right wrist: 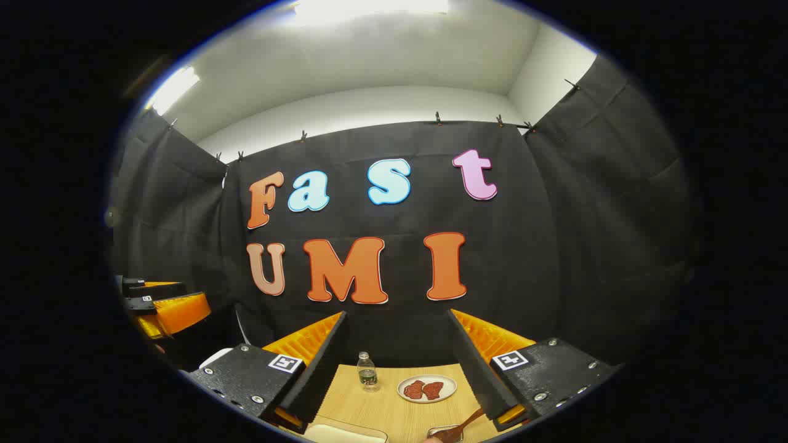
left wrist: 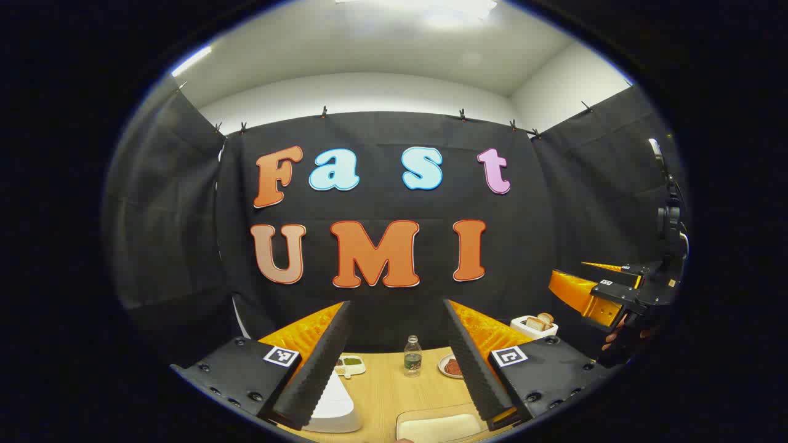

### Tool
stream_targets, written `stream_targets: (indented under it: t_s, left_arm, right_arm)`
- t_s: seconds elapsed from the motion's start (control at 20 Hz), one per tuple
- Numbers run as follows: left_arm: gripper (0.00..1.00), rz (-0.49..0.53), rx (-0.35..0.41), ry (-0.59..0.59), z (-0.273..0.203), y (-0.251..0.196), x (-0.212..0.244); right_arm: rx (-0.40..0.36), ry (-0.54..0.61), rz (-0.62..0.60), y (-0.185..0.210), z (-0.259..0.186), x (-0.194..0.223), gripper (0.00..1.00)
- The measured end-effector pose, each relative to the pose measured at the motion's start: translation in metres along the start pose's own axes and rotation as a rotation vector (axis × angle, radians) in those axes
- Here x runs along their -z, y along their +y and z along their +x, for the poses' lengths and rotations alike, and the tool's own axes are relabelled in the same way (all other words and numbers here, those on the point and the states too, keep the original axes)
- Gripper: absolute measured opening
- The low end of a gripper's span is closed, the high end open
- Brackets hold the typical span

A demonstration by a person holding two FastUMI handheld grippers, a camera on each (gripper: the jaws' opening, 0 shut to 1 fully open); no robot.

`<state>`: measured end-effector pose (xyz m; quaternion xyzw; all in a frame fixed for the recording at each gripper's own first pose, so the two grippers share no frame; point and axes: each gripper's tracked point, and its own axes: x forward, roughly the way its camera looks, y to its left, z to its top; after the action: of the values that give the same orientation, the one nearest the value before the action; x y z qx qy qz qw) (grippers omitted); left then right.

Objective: Close the left gripper, press the button to open the rice cooker; take a wooden spoon from the chopstick holder with the right hand, scoop a spoonful of rice and pour it into the rice cooker, then put the wooden spoon back into the chopstick holder.

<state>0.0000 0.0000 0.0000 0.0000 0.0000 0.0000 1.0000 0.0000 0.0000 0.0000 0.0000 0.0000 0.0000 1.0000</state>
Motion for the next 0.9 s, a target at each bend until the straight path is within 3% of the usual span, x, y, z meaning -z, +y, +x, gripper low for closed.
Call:
stream_targets:
  t_s: [0.05, 0.15, 0.2, 0.55, 0.6, 0.9]
  left_arm:
    - [0.96, 0.005, -0.012, -0.006, -0.001, 0.004, -0.002]
    - [0.97, 0.015, -0.033, -0.013, -0.006, 0.013, -0.006]
    - [0.98, 0.019, -0.043, -0.013, -0.007, 0.018, -0.006]
    - [0.96, 0.022, -0.091, 0.01, -0.017, 0.036, -0.002]
    - [0.96, 0.022, -0.095, 0.008, -0.019, 0.037, -0.003]
    - [0.96, -0.02, -0.136, 0.009, -0.024, 0.041, -0.005]
  right_arm:
    - [-0.007, -0.004, -0.006, 0.003, 0.002, -0.001, 0.96]
    - [-0.017, -0.014, -0.017, 0.009, 0.007, -0.004, 1.0]
    - [-0.023, -0.015, -0.02, 0.013, 0.009, -0.003, 0.96]
    - [-0.081, 0.001, -0.007, 0.036, 0.019, 0.005, 1.0]
    - [-0.089, 0.0, -0.005, 0.037, 0.021, 0.004, 0.96]
    - [-0.144, -0.01, -0.007, 0.044, 0.021, 0.001, 0.96]
